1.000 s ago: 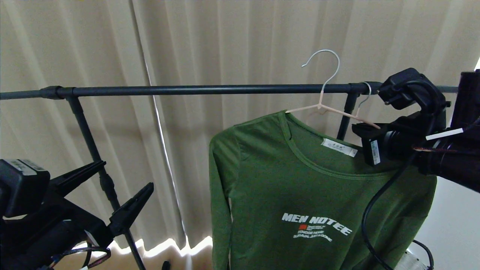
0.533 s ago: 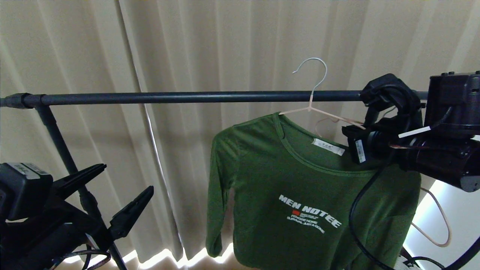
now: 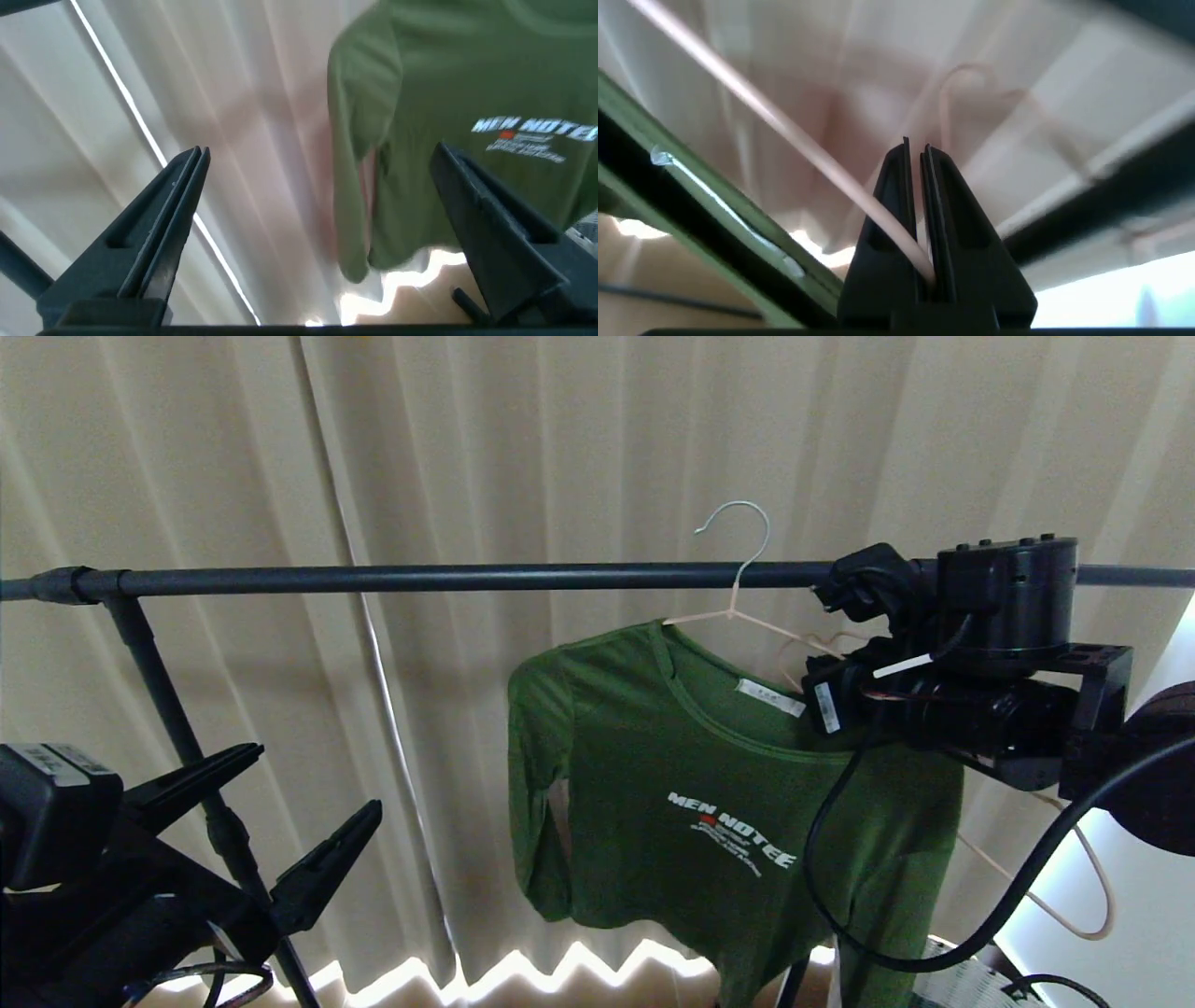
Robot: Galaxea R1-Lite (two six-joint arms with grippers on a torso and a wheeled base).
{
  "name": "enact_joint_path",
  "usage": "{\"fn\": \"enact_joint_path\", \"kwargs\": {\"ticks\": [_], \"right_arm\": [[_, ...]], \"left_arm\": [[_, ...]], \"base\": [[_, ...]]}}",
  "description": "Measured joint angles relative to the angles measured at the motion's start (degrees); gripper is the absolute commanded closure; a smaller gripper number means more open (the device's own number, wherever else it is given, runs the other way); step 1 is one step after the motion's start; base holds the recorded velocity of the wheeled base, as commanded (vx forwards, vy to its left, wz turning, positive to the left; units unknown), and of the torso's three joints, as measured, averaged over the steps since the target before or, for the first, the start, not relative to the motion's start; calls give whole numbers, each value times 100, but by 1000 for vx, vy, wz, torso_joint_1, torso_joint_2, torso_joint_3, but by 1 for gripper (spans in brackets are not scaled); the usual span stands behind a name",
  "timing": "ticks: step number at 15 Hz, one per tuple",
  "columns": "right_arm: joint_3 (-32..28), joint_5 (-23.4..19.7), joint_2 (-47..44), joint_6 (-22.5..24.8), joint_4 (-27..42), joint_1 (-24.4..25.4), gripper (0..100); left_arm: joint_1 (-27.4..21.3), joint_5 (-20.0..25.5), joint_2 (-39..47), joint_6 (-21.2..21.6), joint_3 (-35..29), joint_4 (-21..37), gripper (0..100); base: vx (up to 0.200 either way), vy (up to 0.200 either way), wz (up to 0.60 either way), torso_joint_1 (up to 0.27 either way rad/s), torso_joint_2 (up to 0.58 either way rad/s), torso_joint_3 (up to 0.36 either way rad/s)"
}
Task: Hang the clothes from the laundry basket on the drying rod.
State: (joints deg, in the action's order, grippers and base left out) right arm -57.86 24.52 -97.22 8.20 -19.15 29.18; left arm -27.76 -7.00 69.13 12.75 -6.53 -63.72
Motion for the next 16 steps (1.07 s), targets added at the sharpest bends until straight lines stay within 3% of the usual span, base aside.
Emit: {"fn": "enact_joint_path", "kwargs": {"ticks": [16], "right_arm": [[89, 137, -383, 17, 0, 566, 100]], "left_arm": [[-10, 5, 2, -9, 10, 2, 0]], "base": [[0, 0, 0, 0, 0, 0]]}}
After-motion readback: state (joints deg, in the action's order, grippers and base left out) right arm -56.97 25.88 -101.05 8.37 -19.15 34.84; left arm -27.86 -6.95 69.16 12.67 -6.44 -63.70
